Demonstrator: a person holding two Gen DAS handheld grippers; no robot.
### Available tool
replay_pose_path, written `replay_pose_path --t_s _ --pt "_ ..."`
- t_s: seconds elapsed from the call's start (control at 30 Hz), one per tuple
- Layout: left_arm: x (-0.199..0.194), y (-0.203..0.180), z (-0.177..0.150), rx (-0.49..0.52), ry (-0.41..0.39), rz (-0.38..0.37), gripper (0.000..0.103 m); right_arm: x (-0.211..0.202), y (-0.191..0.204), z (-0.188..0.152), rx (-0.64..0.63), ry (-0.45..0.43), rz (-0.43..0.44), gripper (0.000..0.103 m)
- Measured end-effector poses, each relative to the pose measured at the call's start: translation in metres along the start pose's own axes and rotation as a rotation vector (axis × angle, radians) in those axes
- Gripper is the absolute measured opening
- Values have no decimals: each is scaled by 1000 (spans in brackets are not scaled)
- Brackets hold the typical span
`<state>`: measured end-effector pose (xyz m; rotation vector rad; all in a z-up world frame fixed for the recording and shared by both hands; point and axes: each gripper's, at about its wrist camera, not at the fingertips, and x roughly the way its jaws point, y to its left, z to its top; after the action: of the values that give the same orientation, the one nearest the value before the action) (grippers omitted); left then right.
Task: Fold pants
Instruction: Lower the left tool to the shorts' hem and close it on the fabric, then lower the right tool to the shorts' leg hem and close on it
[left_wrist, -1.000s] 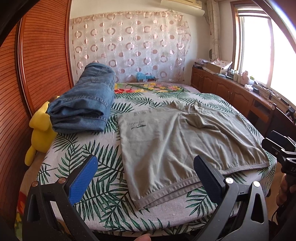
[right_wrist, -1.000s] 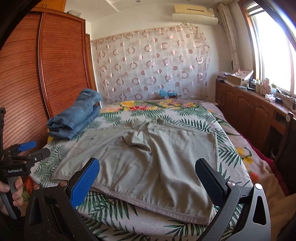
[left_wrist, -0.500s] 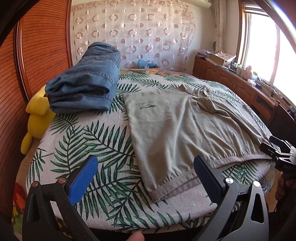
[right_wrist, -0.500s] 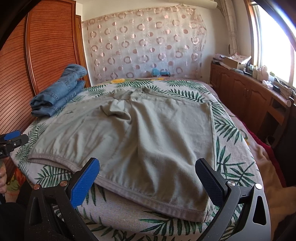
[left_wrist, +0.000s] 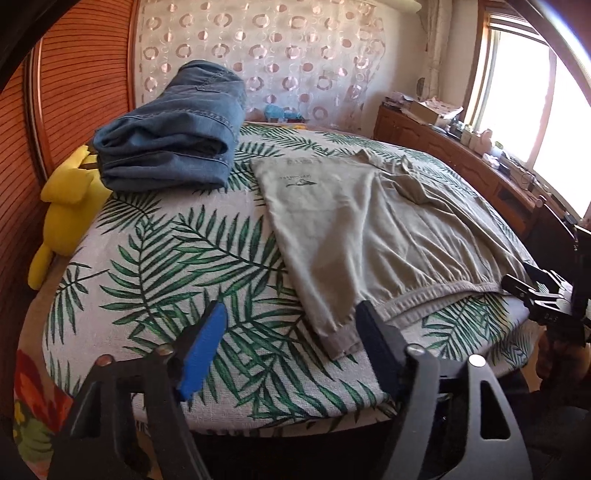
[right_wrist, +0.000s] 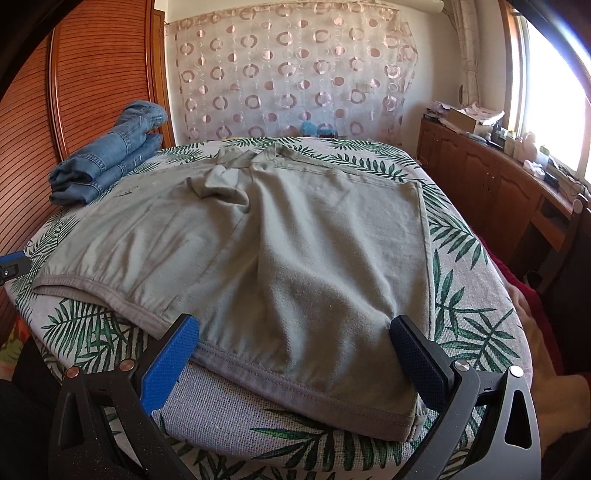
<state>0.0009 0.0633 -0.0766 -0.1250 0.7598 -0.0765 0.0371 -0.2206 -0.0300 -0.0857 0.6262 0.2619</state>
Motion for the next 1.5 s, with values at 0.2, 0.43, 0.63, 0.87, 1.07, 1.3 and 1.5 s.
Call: replay_pose_path --t_s 0.2,0.43,0.63,0.87,1.07,1.3,1.5 --pt "9 -8 0 11 31 -25 58 2 -5 1 -9 -21 17 103" --pt "15 -16 -2 48 30 -9 48 14 -8 7 -7 -32 21 103" --pt "17 -17 -3 64 19 -33 25 14 -8 7 -6 -34 21 103" --pt "15 -15 4 54 18 -104 7 14 -9 7 -11 -33 24 103" --pt "5 -24 22 82 -27 -138 6 15 -9 8 -9 -28 22 103" --pt "1 -54 57 147 -79 -201 5 15 -13 11 6 -17 23 102" --pt "11 -91 80 215 -80 -276 5 13 -21 14 35 -25 24 102"
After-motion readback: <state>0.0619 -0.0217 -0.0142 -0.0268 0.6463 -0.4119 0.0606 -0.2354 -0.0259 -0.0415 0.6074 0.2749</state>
